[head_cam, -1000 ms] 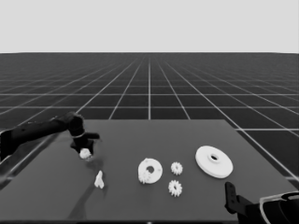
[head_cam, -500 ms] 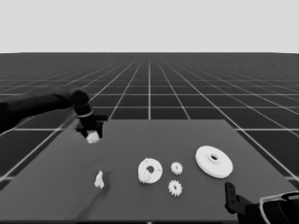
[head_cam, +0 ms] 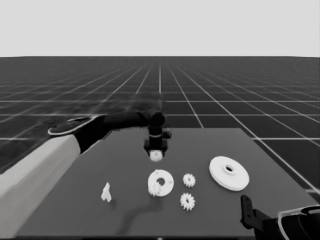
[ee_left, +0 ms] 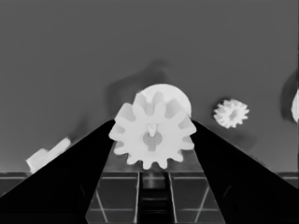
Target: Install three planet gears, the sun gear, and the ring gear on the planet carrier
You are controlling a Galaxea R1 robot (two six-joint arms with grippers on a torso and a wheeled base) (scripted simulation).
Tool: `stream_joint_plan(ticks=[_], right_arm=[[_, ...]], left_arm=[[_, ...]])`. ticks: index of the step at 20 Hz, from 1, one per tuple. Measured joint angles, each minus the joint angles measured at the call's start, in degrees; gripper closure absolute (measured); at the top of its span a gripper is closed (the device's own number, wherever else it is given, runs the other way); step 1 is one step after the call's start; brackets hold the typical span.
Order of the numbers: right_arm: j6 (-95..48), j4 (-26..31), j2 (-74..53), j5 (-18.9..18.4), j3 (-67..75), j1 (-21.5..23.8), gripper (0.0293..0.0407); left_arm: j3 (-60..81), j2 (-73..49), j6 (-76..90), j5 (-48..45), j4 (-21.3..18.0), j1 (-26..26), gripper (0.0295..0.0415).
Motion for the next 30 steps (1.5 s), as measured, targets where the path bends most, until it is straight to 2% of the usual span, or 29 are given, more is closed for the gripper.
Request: stream_joint_plan(ticks=[1,3,9,11,12,14,19,20,21,22,24,29,30], right_arm=[[0.00,0.00,0.00,0.00,0.00,0.00,0.0315],[0.00,0.00,0.00,0.00,0.00,0.00,0.0315],[0.00,0.00,0.00,0.00,0.00,0.00,0.0315],[0.00,0.00,0.00,0.00,0.00,0.00,0.0315],[0.00,0.00,0.00,0.00,0.00,0.00,0.0315],[0.00,0.00,0.00,0.00,0.00,0.00,0.0315],[0.00,0.00,0.00,0.00,0.00,0.00,0.0315],[0.00,0.00,0.00,0.00,0.00,0.00,0.0315],[0.00,0.00,0.00,0.00,0.00,0.00,0.0315],[0.00,0.00,0.00,0.00,0.00,0.00,0.0315],[0.00,0.00,0.00,0.00,0.00,0.00,0.0315],[0.00,0.00,0.00,0.00,0.00,0.00,0.0315],[0.00,0.00,0.00,0.00,0.00,0.00,0.0315]], left_arm=[[-1.99,0.63,1.07,-1.73,4.55,5.93,0.0399],[-6.64,2.13,3.66,-3.95,8.31,10.87,0.0399],[-9.97,3.28,5.45,-5.43,9.91,12.83,0.0399],[-10.07,3.31,5.50,-5.48,9.95,12.87,0.0339],[-10.09,3.31,5.51,-5.49,9.96,12.88,0.0330],[-10.11,3.32,5.52,-5.50,9.97,12.89,0.0326],[-10.12,3.32,5.52,-5.50,9.98,12.89,0.0326],[-0.73,0.07,0.38,-0.71,4.08,7.54,0.0326],[1.65,-0.60,-1.09,0.98,-0.58,1.49,0.0326],[1.49,-0.45,-1.03,1.68,-3.52,-2.07,0.0326],[0.35,-0.01,-0.36,2.32,-6.25,-5.16,0.0326],[-0.60,0.32,0.23,2.68,-7.55,-6.43,0.0326],[25.92,-14.78,27.81,-18.07,0.50,-8.68,0.0301]])
